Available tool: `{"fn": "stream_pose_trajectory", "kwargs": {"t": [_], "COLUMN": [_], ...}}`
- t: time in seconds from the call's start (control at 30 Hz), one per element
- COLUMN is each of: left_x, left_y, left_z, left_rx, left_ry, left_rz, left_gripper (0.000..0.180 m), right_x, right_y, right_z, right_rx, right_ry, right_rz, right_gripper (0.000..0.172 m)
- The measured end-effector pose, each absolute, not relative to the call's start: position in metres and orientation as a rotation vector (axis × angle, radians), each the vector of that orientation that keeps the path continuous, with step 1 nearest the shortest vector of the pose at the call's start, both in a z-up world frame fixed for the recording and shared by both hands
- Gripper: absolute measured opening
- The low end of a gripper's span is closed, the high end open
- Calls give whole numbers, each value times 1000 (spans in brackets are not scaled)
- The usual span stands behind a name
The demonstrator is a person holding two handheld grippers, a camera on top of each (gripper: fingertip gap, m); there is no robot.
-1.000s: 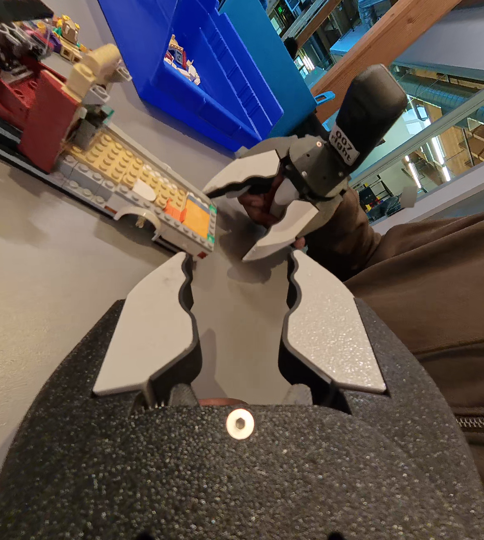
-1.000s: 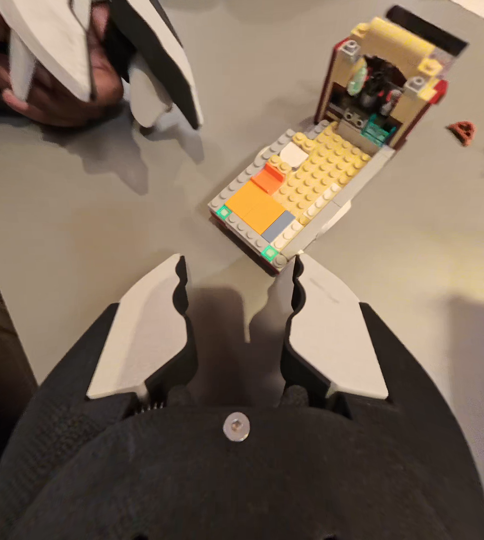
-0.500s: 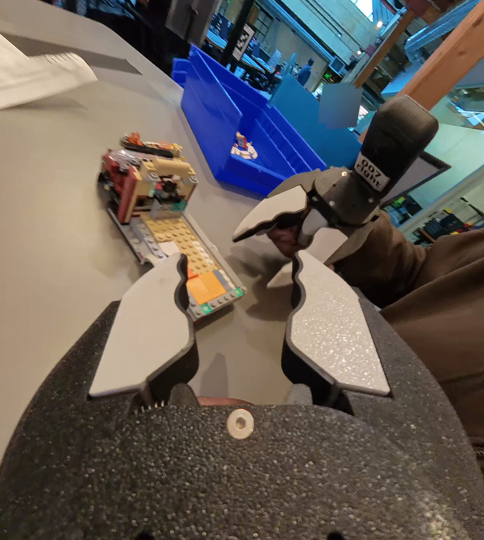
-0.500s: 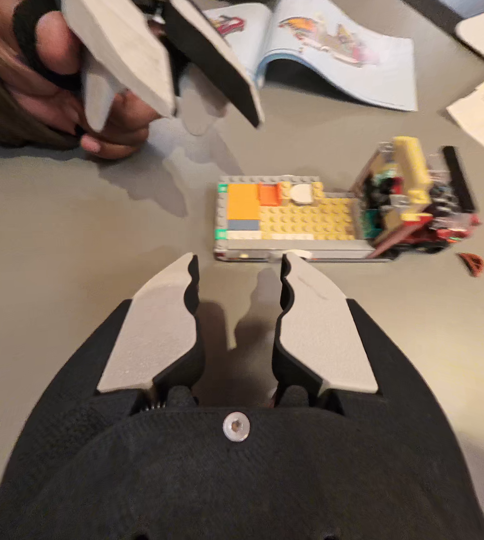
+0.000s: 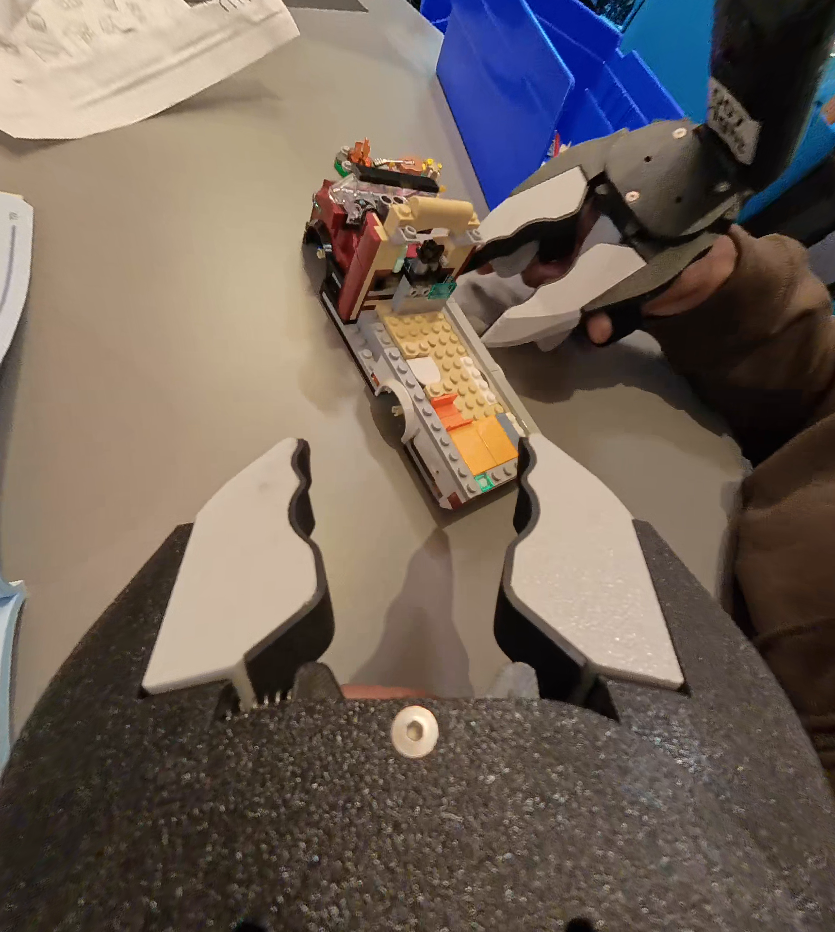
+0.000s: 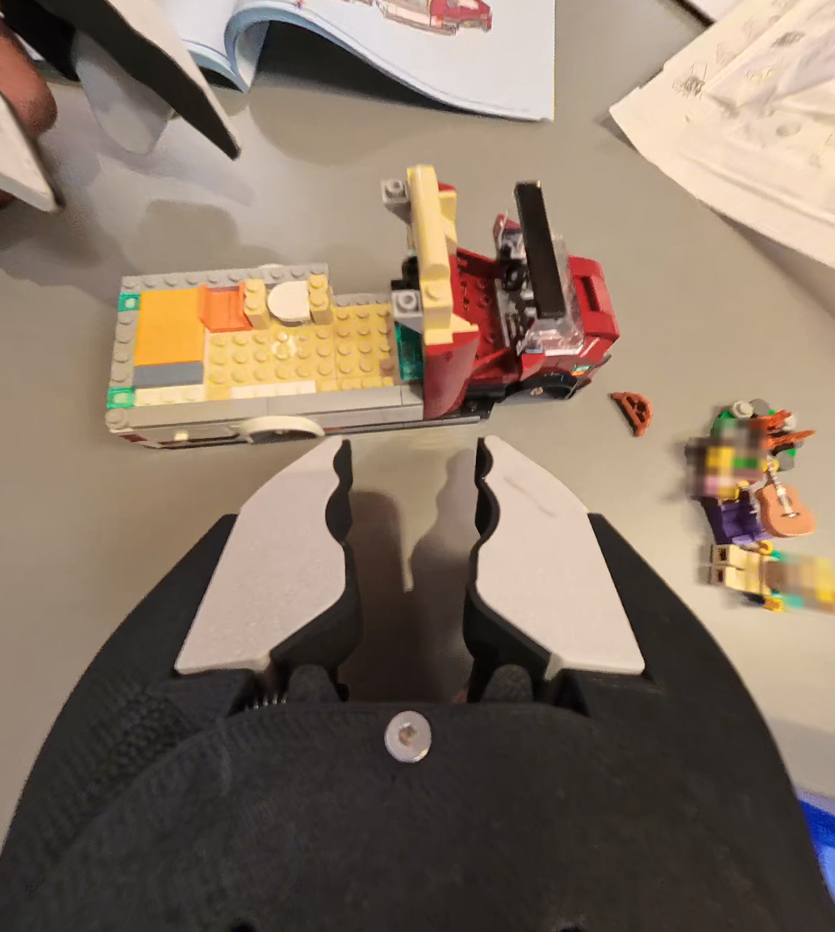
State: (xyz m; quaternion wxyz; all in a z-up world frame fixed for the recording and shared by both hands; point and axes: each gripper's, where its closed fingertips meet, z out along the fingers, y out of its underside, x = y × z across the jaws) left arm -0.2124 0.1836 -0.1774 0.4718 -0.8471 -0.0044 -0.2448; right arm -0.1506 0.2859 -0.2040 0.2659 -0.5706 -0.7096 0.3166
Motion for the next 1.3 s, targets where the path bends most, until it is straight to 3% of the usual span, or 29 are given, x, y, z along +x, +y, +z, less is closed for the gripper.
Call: {"fn": "stream_pose_trajectory", "kwargs": {"t": [0.67,1.3], "left_x": [-184,-180], "left_y": [175,174], "left_z": [-174,-178], "left_rx": [-2064,-2097], "left_ry": [84,95], "left_rz": [-733,-678], "left_gripper": [59,58], "right_x": [-148,-148], "right_y": [291,293], "right_z": [-210,-212], "right_rx": [-1644,-1653], "right_ry": [-1897,-1899], "right_rz": [913,875], "right_gripper": [46,45]}}
